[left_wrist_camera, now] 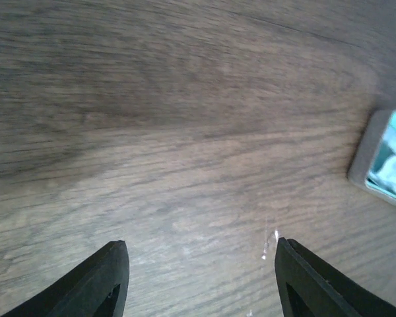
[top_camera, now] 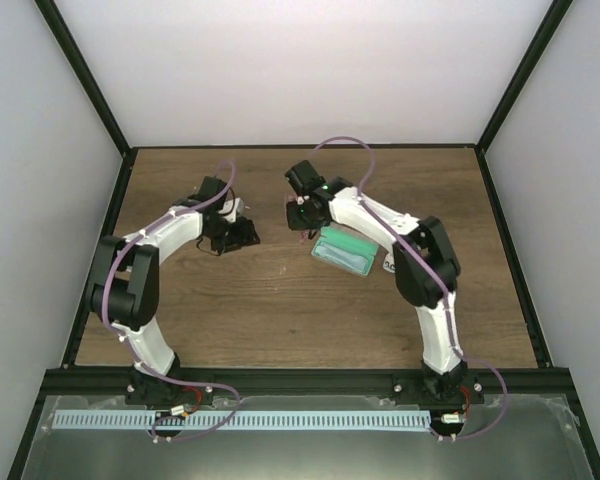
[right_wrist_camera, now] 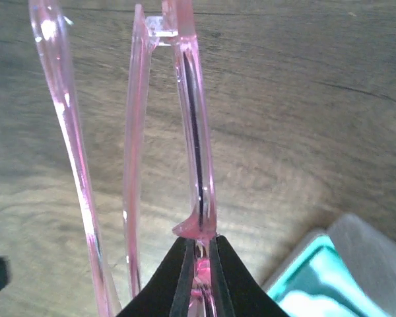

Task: Organize the sunglasses
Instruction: Pick up the sunglasses from the center of the board.

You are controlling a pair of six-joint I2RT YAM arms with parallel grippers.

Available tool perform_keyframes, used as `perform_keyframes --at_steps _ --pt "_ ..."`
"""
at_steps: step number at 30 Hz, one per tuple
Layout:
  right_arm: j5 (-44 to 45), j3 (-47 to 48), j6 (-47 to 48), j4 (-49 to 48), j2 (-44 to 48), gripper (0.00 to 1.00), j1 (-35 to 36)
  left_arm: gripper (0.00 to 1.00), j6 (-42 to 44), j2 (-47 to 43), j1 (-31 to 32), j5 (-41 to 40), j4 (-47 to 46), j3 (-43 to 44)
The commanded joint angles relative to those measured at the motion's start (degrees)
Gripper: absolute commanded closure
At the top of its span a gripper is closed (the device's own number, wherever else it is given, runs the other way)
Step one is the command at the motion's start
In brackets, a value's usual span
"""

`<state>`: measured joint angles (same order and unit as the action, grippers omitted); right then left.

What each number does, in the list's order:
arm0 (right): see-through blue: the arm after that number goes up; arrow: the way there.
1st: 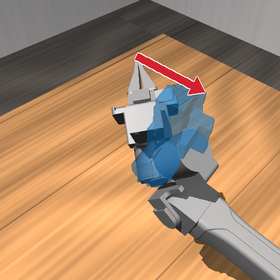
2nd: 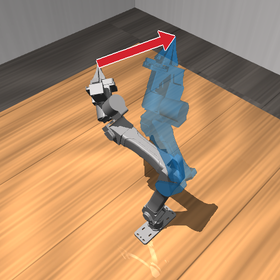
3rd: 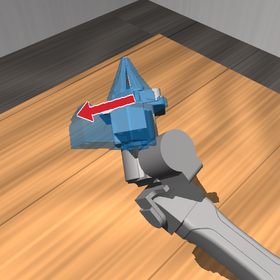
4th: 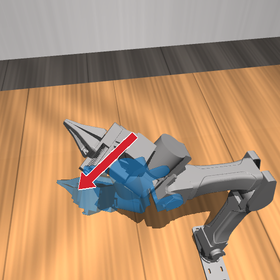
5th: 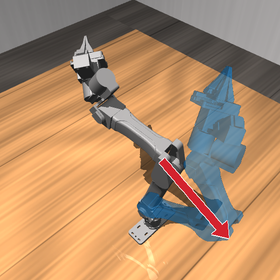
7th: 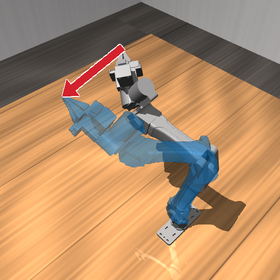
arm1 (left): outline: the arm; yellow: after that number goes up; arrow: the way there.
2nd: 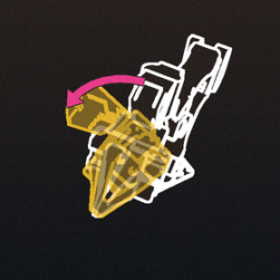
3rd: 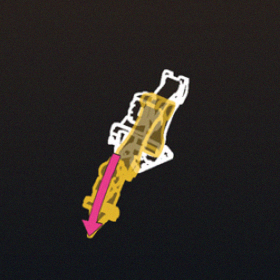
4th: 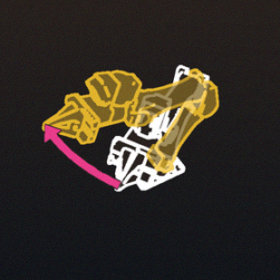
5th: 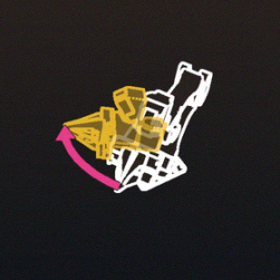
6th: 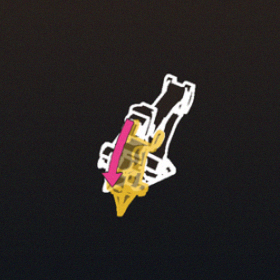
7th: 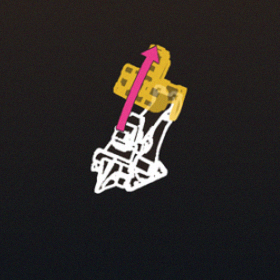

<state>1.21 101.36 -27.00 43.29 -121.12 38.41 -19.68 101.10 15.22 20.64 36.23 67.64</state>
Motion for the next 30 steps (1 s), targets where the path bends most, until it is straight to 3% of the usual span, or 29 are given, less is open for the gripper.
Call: perform_keyframes --at_steps 1,7,13,20,23,30 --pt "-2.3 -7.5 -6.5 -8.1 10.1 0.94 0.5 0.33 -3.9 -7.3 -0.7 6.8 -9.3 -3.7" --pt "-11.0 -17.8 -15.0 -20.6 19.1 0.94 0.6 0.29 -15.3 -15.4 -0.7 18.0 -27.5 -6.6" --pt "-18.6 -24.0 -20.1 -32.7 25.7 0.95 0.5 0.3 -23.7 -17.3 -0.8 21.4 -37.7 -7.7" --pt "-23.3 -32.9 -27.3 -46.1 32.7 0.95 -1.2 0.14 -38.9 -21.6 -2.9 28.8 -59.8 -18.2" --pt "-26.4 -35.2 -29.9 -51.5 33.9 0.94 -1.9 0.09 -39.9 -22.1 -2.7 30.2 -63.3 -19.1" --pt "-29.6 -34.6 -30.4 -53.3 33.1 0.94 -2.0 0.01 -45.5 -21.0 -0.9 32.6 -73.7 -18.3"
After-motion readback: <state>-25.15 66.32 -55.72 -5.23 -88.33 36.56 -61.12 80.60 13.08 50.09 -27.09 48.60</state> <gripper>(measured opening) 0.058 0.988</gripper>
